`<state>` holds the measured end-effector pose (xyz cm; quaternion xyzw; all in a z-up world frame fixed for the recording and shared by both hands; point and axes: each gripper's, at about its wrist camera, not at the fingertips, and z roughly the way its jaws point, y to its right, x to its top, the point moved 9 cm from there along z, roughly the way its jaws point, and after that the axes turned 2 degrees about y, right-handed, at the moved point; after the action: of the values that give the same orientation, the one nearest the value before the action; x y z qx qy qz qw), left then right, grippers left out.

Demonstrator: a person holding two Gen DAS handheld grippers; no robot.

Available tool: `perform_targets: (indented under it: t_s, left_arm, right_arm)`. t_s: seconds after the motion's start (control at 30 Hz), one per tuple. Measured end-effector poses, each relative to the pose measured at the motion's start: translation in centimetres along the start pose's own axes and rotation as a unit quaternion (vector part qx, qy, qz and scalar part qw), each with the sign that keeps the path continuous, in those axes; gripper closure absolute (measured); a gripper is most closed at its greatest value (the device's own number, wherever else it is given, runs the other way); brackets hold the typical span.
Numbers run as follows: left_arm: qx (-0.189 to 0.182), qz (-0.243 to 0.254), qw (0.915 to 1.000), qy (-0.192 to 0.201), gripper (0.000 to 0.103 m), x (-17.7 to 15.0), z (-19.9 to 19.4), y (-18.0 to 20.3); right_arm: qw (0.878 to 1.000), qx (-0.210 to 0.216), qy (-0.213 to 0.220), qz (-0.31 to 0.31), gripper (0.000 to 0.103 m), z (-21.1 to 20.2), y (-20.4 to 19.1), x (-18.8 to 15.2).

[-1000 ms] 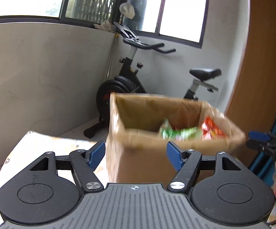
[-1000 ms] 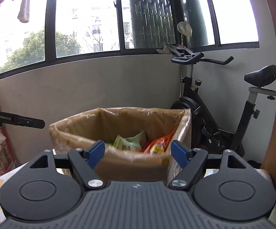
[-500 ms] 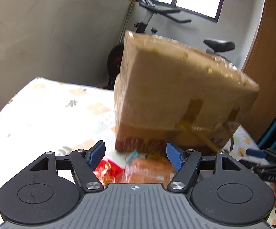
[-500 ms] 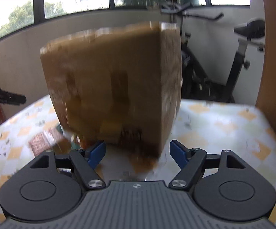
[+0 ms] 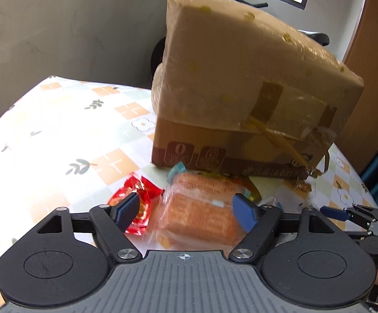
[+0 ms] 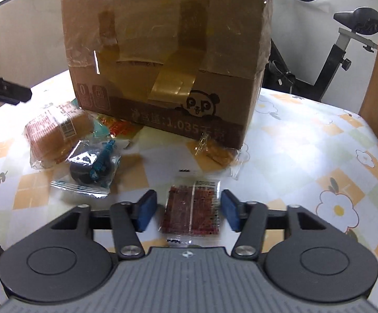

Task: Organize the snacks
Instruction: 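Grasp the pink cake packet with the left tool while the right grasps the small brown packet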

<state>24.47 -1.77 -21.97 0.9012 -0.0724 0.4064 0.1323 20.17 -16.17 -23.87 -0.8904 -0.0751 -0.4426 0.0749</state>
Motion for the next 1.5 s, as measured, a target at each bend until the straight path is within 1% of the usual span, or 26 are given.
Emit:
perform_targets:
  t_s: [0.07, 0.17, 0.27, 0.33, 0.4, 0.5, 0.67, 0.87, 0.9, 0.93, 1.03, 1.13, 1.3, 1.4, 1.5]
  left_arm:
    - [-0.003, 0.003, 1.0, -0.008, 0.022, -0.5, 0.4, 0.4]
    - [-0.001, 0.013, 0.9997, -0.022, 0.022, -1.1, 1.3, 1.4]
    - [-0.003, 0.032, 0.9991, -0.028, 0.021, -1.3, 2.2, 2.6]
    - [-0.004, 0.043, 0.9986, -0.031, 0.016, -1.1, 3.0, 2.9]
    - [-0.005, 0.051, 0.998, -0.037, 0.014, -1.0, 3.9, 3.0]
    - [0.003, 0.067, 0.9969, -0.042, 0.013, -0.9, 4.9, 2.9]
    - [0.007, 0.077, 0.9956, -0.054, 0.009, -1.4, 6.4, 2.9]
    - [0.029, 0.123, 0.9908, -0.05, 0.008, -2.1, 7.0, 3.7]
    - [0.031, 0.123, 0.9908, -0.047, 0.008, -2.2, 7.0, 3.7]
    - [0.034, 0.121, 0.9911, -0.043, 0.011, -2.3, 7.0, 3.7]
    - [0.048, 0.108, 0.9925, -0.031, 0.022, -2.4, 6.2, 3.5]
    - [0.052, 0.085, 0.9947, -0.023, 0.024, -2.7, 5.0, 3.0]
    - [0.045, 0.051, 0.9976, 0.0, 0.024, -2.9, 2.4, 2.2]
    - [0.043, 0.03, 0.9986, 0.01, 0.024, -3.1, 0.9, 1.8]
    - [0.044, 0.02, 0.9987, 0.016, 0.024, -2.9, 0.1, 1.4]
  right_arm:
    - [1.0, 0.004, 0.004, 0.003, 0.058, -0.2, 0.1, 0.0]
    - [1.0, 0.009, 0.008, 0.005, 0.058, -0.1, 0.2, 0.1]
    - [1.0, 0.006, 0.01, 0.0, 0.058, -0.1, 0.1, 0.2]
    - [1.0, 0.004, 0.011, -0.002, 0.058, -0.1, 0.0, 0.2]
    - [1.0, 0.004, 0.012, -0.001, 0.058, -0.2, 0.0, 0.2]
    - [1.0, 0.004, 0.012, 0.005, 0.058, -0.2, 0.2, 0.2]
    - [1.0, 0.009, 0.011, 0.008, 0.058, 0.0, 0.3, 0.4]
    - [1.0, 0.01, 0.013, 0.012, 0.058, -0.2, 0.3, 0.4]
    - [1.0, 0.011, 0.013, 0.011, 0.058, -0.2, 0.3, 0.4]
    - [1.0, 0.012, 0.013, 0.01, 0.058, -0.2, 0.2, 0.4]
    - [1.0, 0.012, 0.013, 0.01, 0.058, -0.2, 0.2, 0.4]
    - [1.0, 0.012, 0.013, 0.01, 0.058, -0.2, 0.2, 0.5]
    - [1.0, 0.014, 0.014, 0.01, 0.058, -0.2, 0.1, 0.5]
    - [1.0, 0.014, 0.017, 0.012, 0.058, -0.4, 0.2, 0.5]
    - [0.999, 0.017, 0.025, 0.014, 0.058, -0.7, 0.2, 0.6]
